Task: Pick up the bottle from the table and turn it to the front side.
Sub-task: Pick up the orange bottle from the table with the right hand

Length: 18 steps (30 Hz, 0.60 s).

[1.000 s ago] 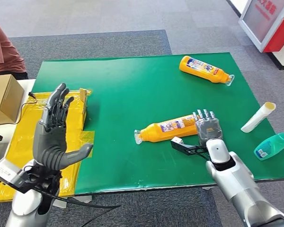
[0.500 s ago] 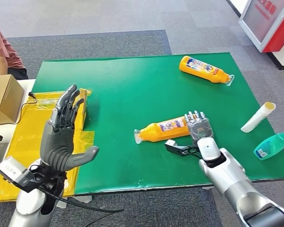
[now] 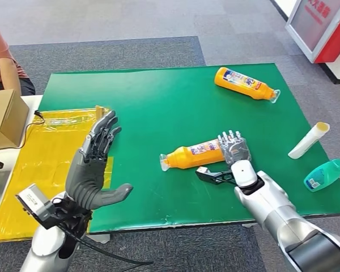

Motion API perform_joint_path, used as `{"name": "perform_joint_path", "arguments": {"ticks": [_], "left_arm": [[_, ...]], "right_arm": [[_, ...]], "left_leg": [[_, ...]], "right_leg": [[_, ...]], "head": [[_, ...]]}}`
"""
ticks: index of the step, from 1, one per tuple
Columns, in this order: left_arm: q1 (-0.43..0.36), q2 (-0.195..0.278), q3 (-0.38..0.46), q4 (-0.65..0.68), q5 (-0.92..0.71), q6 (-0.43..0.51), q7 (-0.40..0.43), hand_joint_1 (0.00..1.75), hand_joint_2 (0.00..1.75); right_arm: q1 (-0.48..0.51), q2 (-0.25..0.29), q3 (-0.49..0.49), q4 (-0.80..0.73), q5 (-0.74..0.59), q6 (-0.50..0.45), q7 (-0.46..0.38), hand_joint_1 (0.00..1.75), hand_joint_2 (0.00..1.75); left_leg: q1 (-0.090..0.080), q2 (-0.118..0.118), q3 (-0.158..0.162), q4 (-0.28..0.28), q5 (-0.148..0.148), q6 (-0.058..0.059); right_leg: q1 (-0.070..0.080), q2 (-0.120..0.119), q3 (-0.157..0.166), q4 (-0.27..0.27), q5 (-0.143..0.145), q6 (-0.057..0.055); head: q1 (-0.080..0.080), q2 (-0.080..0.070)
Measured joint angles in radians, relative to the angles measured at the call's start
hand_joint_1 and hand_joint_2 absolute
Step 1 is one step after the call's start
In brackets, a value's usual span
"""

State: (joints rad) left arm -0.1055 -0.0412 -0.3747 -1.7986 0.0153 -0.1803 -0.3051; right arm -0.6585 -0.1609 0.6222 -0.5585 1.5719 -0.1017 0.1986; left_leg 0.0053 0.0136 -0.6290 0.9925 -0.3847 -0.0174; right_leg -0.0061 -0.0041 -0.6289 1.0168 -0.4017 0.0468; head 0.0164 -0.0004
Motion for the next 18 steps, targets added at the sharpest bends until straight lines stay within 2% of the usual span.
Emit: {"name": "perform_joint_path", "arguments": {"ticks": [2, 3, 18], "left_arm": [[0.000, -0.001, -0.005, 0.007, 0.006, -0.003, 0.000, 0.00, 1.75], [0.000, -0.002, -0.007, 0.010, 0.008, -0.003, 0.000, 0.00, 1.75], [0.000, -0.003, -0.016, 0.027, 0.021, -0.006, 0.000, 0.00, 1.75]], "right_arm": [[-0.004, 0.005, 0.007, 0.011, 0.000, 0.004, 0.000, 1.40, 1.75], [-0.006, 0.007, 0.009, 0.015, 0.000, 0.005, 0.000, 1.72, 1.75], [-0.021, 0.020, 0.024, 0.050, 0.000, -0.007, -0.015, 1.75, 1.75]], "left_leg": [[0.000, 0.000, 0.000, 0.000, 0.000, 0.000], [0.000, 0.000, 0.000, 0.000, 0.000, 0.000], [0.000, 0.000, 0.000, 0.000, 0.000, 0.000]], "right_leg": [[0.000, 0.000, 0.000, 0.000, 0.000, 0.000], [0.000, 0.000, 0.000, 0.000, 0.000, 0.000], [0.000, 0.000, 0.000, 0.000, 0.001, -0.001]], "head": [[0.000, 0.000], [0.000, 0.000], [0.000, 0.000]]}}
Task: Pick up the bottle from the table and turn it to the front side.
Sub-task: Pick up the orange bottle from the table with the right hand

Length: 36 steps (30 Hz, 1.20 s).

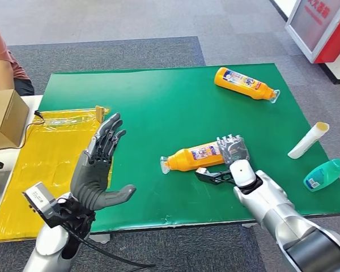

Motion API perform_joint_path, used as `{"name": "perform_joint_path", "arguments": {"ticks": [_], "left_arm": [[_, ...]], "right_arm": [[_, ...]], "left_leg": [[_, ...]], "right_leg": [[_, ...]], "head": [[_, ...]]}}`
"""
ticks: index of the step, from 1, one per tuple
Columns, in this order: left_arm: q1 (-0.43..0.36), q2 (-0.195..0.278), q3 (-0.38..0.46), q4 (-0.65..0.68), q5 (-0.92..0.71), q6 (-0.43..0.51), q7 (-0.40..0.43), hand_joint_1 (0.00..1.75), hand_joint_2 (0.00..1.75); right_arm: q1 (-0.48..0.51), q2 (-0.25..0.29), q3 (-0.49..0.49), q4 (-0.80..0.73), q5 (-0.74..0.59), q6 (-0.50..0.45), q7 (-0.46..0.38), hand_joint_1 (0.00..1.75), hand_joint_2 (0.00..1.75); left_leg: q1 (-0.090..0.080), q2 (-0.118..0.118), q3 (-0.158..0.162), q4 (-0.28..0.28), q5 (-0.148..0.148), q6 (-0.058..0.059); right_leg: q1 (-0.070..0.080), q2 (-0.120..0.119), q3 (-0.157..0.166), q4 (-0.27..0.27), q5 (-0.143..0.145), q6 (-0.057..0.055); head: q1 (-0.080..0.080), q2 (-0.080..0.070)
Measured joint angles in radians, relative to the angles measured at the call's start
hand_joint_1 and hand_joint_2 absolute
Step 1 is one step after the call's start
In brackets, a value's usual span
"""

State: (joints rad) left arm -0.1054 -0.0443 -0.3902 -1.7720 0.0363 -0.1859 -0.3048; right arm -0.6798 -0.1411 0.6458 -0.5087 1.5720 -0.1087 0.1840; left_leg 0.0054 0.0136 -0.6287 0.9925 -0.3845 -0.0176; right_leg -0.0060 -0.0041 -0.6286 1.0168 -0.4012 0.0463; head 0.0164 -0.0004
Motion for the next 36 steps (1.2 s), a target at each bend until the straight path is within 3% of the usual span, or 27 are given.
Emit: {"name": "perform_joint_path", "arguments": {"ticks": [5, 9, 12, 15, 17, 25, 36], "left_arm": [[0.000, 0.000, 0.000, 0.000, 0.003, -0.002, 0.000, 0.00, 1.75], [0.001, 0.000, 0.000, 0.000, 0.003, 0.000, 0.001, 0.00, 1.75], [0.003, 0.000, 0.002, 0.000, 0.003, 0.002, 0.001, 0.00, 1.75], [0.008, 0.002, 0.004, 0.000, 0.005, 0.008, -0.001, 0.00, 1.75], [0.012, 0.005, 0.006, 0.000, 0.006, 0.010, -0.005, 0.00, 1.75], [0.019, 0.018, 0.020, 0.000, 0.020, 0.025, -0.026, 0.00, 1.75], [0.020, 0.033, 0.027, 0.000, 0.024, 0.031, -0.032, 0.00, 1.75]], "right_arm": [[-0.002, 0.000, -0.003, 0.000, -0.017, -0.004, -0.022, 1.75, 1.75], [-0.001, 0.007, -0.036, -0.011, -0.107, -0.008, -0.081, 1.75, 1.75], [0.011, 0.016, -0.091, -0.044, -0.271, 0.032, -0.178, 1.75, 1.75], [0.038, 0.024, -0.176, -0.108, -0.509, 0.134, -0.295, 1.75, 1.75], [0.061, 0.025, -0.218, -0.152, -0.603, 0.180, -0.329, 1.75, 1.75], [0.118, 0.023, -0.329, -0.281, -0.865, 0.233, -0.379, 1.75, 1.75], [0.138, 0.009, -0.351, -0.333, -0.923, 0.226, -0.380, 1.75, 1.75]], "left_leg": [[0.000, 0.000, 0.000, 0.000, 0.000, 0.000], [0.000, 0.000, 0.001, 0.000, 0.001, -0.001], [0.000, 0.000, 0.001, 0.000, 0.001, -0.001], [0.000, 0.000, 0.001, 0.000, 0.001, -0.001], [0.000, 0.000, 0.000, 0.000, 0.001, -0.001], [0.000, 0.000, -0.001, 0.000, 0.001, -0.001], [0.000, 0.000, -0.001, 0.000, 0.001, -0.001]], "right_leg": [[0.000, 0.000, 0.000, 0.000, 0.000, 0.000], [0.000, 0.000, 0.001, 0.000, 0.001, -0.001], [0.000, 0.000, 0.001, 0.000, 0.001, -0.001], [0.000, 0.000, 0.000, 0.000, 0.001, -0.001], [0.000, 0.000, 0.000, 0.000, 0.001, -0.001], [0.000, 0.000, -0.001, 0.000, 0.001, -0.001], [0.000, 0.000, -0.001, 0.000, 0.001, -0.001]], "head": [[0.000, 0.000], [0.000, 0.000], [0.000, 0.000], [0.000, 0.000], [0.000, 0.000], [0.000, 0.000], [0.000, 0.000]]}}
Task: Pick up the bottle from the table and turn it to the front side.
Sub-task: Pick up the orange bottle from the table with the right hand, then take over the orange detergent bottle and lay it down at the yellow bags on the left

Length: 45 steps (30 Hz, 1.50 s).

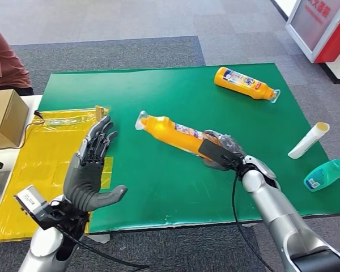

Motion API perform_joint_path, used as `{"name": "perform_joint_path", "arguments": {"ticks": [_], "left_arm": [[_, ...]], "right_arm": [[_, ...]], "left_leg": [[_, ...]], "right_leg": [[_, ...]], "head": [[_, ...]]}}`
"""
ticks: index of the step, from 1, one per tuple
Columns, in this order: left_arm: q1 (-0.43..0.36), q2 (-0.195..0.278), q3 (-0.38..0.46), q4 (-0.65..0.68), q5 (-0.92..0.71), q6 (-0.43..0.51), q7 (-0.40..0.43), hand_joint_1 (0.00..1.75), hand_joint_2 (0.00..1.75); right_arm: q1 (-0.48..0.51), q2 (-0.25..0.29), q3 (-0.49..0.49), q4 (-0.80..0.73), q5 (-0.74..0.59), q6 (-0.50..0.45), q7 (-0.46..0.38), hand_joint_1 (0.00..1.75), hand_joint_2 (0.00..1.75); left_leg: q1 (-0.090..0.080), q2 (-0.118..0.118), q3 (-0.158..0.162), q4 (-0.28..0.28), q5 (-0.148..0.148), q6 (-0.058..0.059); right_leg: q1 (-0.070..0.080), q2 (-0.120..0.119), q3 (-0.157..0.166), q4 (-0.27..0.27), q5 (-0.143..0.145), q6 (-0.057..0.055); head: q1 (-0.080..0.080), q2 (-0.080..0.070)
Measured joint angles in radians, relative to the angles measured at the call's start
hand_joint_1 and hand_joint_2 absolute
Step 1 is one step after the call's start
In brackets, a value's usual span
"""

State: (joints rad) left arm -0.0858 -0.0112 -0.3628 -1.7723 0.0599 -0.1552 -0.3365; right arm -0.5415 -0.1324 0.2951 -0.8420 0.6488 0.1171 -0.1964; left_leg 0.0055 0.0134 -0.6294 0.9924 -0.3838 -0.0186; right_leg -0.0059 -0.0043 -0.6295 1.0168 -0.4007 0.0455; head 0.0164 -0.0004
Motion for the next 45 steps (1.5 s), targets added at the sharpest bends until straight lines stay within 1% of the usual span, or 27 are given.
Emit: {"name": "perform_joint_path", "arguments": {"ticks": [3, 7, 11, 14, 18, 26, 31, 37, 42, 45], "left_arm": [[0.001, 0.003, 0.001, 0.000, 0.002, 0.008, -0.002, 0.00, 1.75], [0.011, 0.005, 0.011, 0.000, 0.020, 0.022, -0.017, 0.00, 1.75], [0.021, 0.006, 0.022, 0.000, 0.034, 0.042, -0.032, 0.00, 1.75], [0.027, 0.009, 0.025, 0.000, 0.035, 0.053, -0.037, 0.00, 1.75], [0.034, 0.011, 0.030, 0.000, 0.034, 0.071, -0.037, 0.00, 1.75], [0.032, 0.012, 0.049, 0.000, 0.049, 0.116, -0.034, 0.00, 1.75], [0.027, 0.010, 0.072, 0.000, 0.180, 0.092, -0.026, 0.00, 1.75], [0.013, -0.002, 0.102, 0.005, 0.338, 0.053, 0.015, 0.00, 1.75], [-0.009, -0.011, 0.107, 0.026, 0.403, 0.032, 0.046, 0.00, 1.75], [-0.019, -0.015, 0.104, 0.040, 0.435, 0.009, 0.064, 0.00, 1.75]], "right_arm": [[0.010, 0.001, -0.013, -0.013, -0.076, -0.002, -0.020, 1.75, 1.75], [0.048, 0.017, -0.068, -0.072, -0.269, 0.014, -0.057, 1.75, 1.75], [0.100, 0.043, -0.122, -0.158, -0.413, 0.023, -0.074, 1.75, 1.75], [0.140, 0.060, -0.140, -0.220, -0.468, 0.015, -0.078, 1.75, 1.75], [0.196, 0.086, -0.153, -0.302, -0.524, -0.019, -0.085, 1.75, 1.75], [0.295, 0.146, -0.151, -0.450, -0.561, -0.095, -0.119, 1.75, 1.75], [0.344, 0.183, -0.121, -0.533, -0.546, -0.162, -0.167, 1.75, 1.75], [0.376, 0.213, -0.064, -0.602, -0.522, -0.222, -0.203, 1.75, 1.75], [0.382, 0.232, -0.015, -0.626, -0.480, -0.284, -0.231, 1.75, 1.75], [0.383, 0.239, 0.010, -0.633, -0.427, -0.338, -0.248, 1.75, 1.75]], "left_leg": [[0.000, 0.000, 0.000, 0.000, 0.000, 0.000], [0.000, 0.000, 0.000, 0.000, 0.000, 0.000], [0.000, 0.000, -0.001, 0.000, -0.001, 0.001], [0.000, 0.000, -0.001, 0.000, -0.001, 0.001], [0.000, 0.000, -0.001, 0.000, -0.001, 0.001], [0.000, 0.000, -0.001, 0.000, -0.001, 0.001], [0.000, 0.000, -0.001, 0.000, -0.001, 0.001], [0.000, 0.000, -0.001, 0.000, -0.001, 0.001], [0.000, 0.000, -0.001, 0.000, -0.001, 0.001], [0.000, 0.000, -0.001, 0.000, -0.001, 0.001]], "right_leg": [[0.000, 0.000, 0.000, 0.000, 0.000, 0.000], [0.000, 0.000, 0.000, 0.000, 0.000, 0.000], [0.000, 0.000, 0.000, 0.000, -0.001, 0.001], [0.000, 0.000, 0.000, 0.000, -0.001, 0.001], [0.000, 0.000, 0.000, 0.000, -0.001, 0.001], [0.000, 0.000, 0.000, 0.000, -0.002, 0.001], [0.000, 0.000, -0.001, 0.000, -0.002, 0.001], [0.000, 0.000, -0.001, 0.000, -0.002, 0.001], [0.000, 0.000, -0.001, 0.000, -0.002, 0.001], [0.000, 0.000, -0.001, 0.000, -0.002, 0.001]], "head": [[0.000, 0.000], [0.000, 0.000], [0.000, 0.000], [0.000, 0.000], [0.000, 0.000], [0.000, 0.000], [0.000, 0.000], [0.000, 0.000], [0.000, 0.000], [0.000, 0.000]]}}
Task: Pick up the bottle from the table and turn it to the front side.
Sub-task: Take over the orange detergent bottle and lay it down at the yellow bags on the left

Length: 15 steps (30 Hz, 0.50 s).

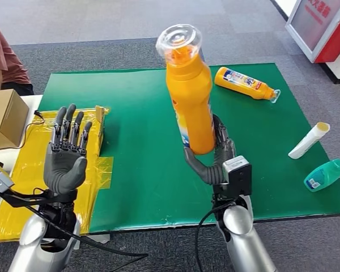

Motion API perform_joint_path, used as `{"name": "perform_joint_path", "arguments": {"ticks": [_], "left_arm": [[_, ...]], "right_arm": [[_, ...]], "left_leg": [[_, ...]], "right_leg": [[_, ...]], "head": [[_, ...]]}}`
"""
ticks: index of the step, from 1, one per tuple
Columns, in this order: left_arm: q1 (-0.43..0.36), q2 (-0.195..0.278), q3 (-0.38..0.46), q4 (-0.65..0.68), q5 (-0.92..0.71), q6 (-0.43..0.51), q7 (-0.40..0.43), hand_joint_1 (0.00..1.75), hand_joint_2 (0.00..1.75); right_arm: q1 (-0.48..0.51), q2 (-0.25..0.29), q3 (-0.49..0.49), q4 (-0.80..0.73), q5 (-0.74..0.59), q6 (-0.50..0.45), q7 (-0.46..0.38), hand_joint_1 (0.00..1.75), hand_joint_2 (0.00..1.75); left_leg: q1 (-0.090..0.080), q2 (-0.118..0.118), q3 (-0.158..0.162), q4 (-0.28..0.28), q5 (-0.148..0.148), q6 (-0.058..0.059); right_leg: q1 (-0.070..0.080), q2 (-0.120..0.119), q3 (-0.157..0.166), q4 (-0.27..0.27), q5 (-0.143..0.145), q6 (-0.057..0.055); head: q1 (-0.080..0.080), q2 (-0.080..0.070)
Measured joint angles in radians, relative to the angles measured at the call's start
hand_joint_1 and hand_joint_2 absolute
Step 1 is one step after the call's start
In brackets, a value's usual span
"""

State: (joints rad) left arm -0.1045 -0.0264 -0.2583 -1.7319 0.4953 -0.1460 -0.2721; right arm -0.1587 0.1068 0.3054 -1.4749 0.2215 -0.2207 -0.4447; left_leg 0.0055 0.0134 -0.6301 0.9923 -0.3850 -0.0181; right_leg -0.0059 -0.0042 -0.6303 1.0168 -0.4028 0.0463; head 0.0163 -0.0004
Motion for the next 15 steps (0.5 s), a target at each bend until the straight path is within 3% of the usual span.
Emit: {"name": "perform_joint_path", "arguments": {"ticks": [9, 15], "left_arm": [[-0.031, -0.006, -0.035, 0.031, 0.064, -0.054, 0.031, 0.00, 1.75], [-0.072, -0.006, -0.093, 0.053, 0.139, -0.126, 0.064, 0.00, 1.75]], "right_arm": [[-0.002, 0.018, 0.059, 0.001, 0.147, -0.152, -0.031, 1.75, 1.75], [-0.032, 0.030, 0.093, 0.074, 0.317, -0.346, -0.058, 1.75, 1.75]], "left_leg": [[0.000, 0.000, 0.000, 0.000, 0.000, 0.000], [0.000, 0.000, 0.000, 0.000, 0.000, 0.000]], "right_leg": [[0.000, 0.000, 0.000, 0.000, 0.000, 0.000], [0.000, 0.000, 0.000, 0.000, 0.000, 0.000]], "head": [[0.000, 0.000], [0.000, 0.000]]}}
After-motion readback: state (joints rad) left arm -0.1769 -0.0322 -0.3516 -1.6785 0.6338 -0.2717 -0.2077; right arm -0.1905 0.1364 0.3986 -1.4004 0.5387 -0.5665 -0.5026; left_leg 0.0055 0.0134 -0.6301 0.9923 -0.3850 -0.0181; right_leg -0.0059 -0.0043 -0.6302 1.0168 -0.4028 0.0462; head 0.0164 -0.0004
